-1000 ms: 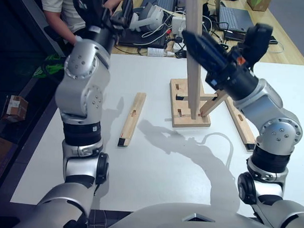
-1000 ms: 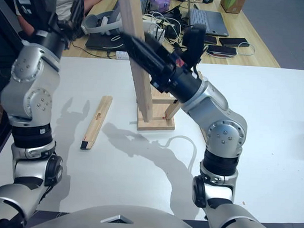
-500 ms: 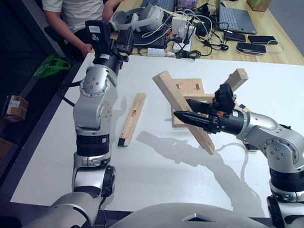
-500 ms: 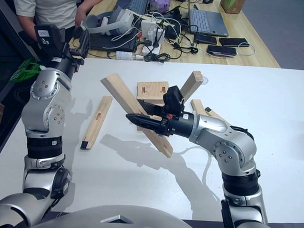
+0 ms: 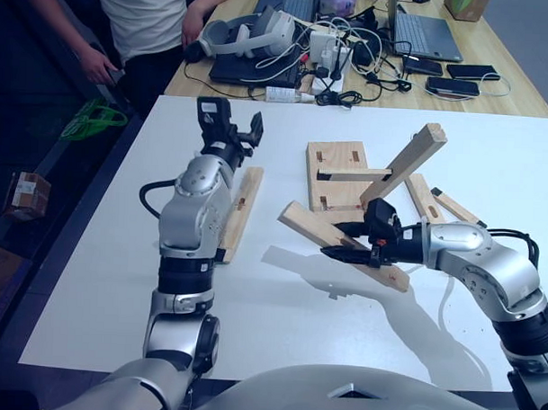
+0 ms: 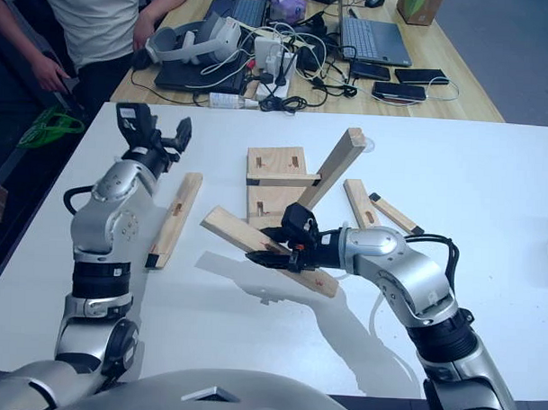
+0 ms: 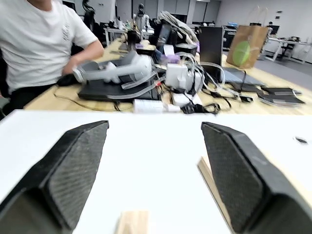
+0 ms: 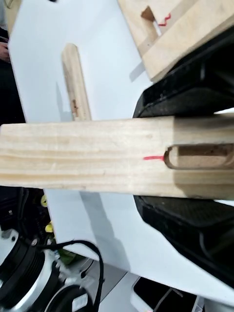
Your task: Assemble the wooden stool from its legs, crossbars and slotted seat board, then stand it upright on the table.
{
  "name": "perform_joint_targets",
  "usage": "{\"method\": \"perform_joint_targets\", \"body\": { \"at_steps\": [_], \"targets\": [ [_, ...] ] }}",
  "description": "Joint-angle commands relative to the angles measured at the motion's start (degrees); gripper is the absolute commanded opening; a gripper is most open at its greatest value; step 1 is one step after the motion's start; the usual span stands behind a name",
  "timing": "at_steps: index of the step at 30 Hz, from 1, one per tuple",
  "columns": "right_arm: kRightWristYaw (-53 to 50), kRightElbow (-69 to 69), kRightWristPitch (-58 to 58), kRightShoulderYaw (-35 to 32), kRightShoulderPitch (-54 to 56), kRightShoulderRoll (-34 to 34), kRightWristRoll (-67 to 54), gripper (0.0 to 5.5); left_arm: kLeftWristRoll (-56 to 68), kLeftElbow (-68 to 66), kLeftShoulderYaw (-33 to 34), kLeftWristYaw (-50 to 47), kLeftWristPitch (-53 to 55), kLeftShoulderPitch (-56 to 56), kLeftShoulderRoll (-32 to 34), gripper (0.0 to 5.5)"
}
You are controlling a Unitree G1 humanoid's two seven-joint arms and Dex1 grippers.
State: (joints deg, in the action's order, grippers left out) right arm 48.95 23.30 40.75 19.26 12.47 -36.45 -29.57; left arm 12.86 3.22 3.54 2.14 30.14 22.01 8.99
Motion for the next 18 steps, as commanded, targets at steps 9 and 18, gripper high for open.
{"method": "perform_joint_targets", "body": {
  "at_steps": [9,18],
  "targets": [
    [2.1,-14.8,-11.7,12.0,5.0,-0.5,22.4,2.01,-1.0,-1.0,-1.4,3.1,-3.9,-1.7,-2.0,3.42],
    [-1.7,-34.9,-19.9,13.9,12.7,10.1,31.9,2.01,-1.3,-0.6,-0.2,2.5,-3.7,-0.1,-2.4,3.42]
  ]
}}
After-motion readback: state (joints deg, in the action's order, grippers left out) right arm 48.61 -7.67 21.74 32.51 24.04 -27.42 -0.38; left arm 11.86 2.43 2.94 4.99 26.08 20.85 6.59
